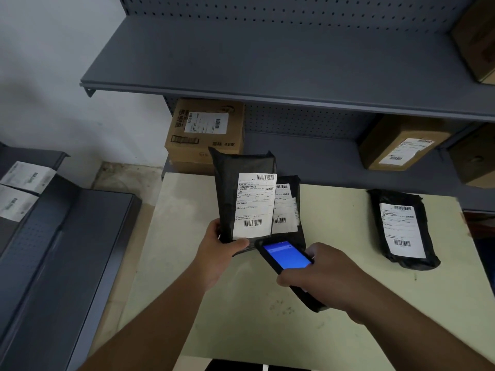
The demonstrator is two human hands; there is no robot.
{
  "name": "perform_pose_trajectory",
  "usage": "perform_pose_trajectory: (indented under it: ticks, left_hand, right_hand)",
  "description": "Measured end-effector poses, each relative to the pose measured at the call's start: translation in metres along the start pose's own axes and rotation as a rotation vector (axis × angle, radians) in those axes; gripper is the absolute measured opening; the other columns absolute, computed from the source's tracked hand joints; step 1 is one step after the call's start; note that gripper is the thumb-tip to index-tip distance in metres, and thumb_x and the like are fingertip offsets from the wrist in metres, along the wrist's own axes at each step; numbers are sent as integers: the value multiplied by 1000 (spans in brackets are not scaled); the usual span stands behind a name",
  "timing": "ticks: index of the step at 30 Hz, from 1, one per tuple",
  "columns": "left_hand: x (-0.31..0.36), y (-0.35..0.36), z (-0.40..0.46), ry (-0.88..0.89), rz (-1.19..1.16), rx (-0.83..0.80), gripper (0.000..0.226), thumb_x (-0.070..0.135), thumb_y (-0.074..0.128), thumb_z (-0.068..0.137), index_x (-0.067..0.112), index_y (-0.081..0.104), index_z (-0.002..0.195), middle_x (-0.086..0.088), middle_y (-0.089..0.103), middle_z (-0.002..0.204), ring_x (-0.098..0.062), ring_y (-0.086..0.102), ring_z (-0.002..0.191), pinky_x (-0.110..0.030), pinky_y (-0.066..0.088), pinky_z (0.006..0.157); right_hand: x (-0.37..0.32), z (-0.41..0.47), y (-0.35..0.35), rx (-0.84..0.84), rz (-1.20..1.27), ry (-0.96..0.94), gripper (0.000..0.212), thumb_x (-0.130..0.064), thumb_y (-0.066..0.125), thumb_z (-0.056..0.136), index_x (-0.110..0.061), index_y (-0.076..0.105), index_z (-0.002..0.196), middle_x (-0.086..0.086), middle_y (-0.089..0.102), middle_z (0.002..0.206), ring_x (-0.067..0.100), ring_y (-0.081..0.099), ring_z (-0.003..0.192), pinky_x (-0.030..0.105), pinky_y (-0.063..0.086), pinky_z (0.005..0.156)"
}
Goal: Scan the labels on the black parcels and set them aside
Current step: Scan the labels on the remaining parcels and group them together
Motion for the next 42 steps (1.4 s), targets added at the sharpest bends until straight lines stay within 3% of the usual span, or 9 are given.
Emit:
perform_pose_trajectory:
  ticks: [6, 11, 16, 21, 26, 33, 42]
  left_hand:
    - [-7, 3, 7, -11, 9, -14, 68, 6, 85, 77, 26, 54, 133, 4, 75, 122, -13, 74, 106, -34, 60, 91]
    - [-11, 5, 7, -18, 4, -11, 71, 16, 88, 70, 30, 55, 132, 7, 76, 120, -16, 74, 108, -45, 59, 98]
    - [-13, 5, 7, -30, -28, -9, 69, 12, 87, 72, 28, 55, 131, 3, 76, 120, -16, 75, 107, -46, 59, 100]
    - [-13, 7, 7, -44, -31, 1, 69, 16, 88, 68, 30, 56, 128, 4, 77, 119, -17, 75, 106, -45, 60, 98]
    - [-9, 21, 3, -46, -28, 0, 61, 8, 86, 78, 23, 57, 130, 3, 77, 118, -17, 75, 104, -38, 60, 93]
    - [-9, 55, 3, -55, 48, -42, 74, 38, 89, 60, 26, 64, 129, 7, 79, 117, -16, 76, 105, -46, 60, 98]
    - [-14, 131, 0, -84, 42, -124, 61, 40, 86, 66, 23, 71, 122, 3, 81, 109, -18, 79, 99, -43, 62, 91]
  right_hand:
    - [0, 0, -1, 14, 18, -1, 43, -37, 89, 67, -22, 64, 98, 2, 71, 85, 17, 65, 65, 29, 54, 58]
    - [0, -1, 0, 10, 4, -5, 40, -34, 88, 71, -21, 62, 98, 0, 69, 82, 13, 62, 60, 21, 49, 47]
    - [3, 0, 2, 23, -13, 13, 44, -38, 87, 68, -22, 61, 100, 6, 75, 95, 16, 65, 69, 28, 53, 59]
    - [8, 0, 2, 18, -1, 26, 44, -37, 86, 69, -22, 60, 101, 6, 74, 95, 16, 64, 69, 29, 52, 61]
    - [17, 0, -5, 26, 25, 38, 47, -39, 86, 67, -22, 60, 102, 5, 74, 94, 16, 66, 68, 31, 55, 62]
    - [39, -1, -28, 47, 81, 59, 47, -39, 87, 68, -23, 59, 103, 6, 74, 94, 16, 66, 67, 30, 54, 60]
    - [80, -7, -68, 90, 190, 97, 47, -38, 86, 68, -22, 61, 103, 7, 75, 94, 18, 66, 69, 33, 54, 62]
Point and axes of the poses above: each hand's wrist, its own z-axis towards the middle knuckle, its own y-axis out of the palm, x = y × z, the point moved 6 cm from there along z, towards the middle knuckle
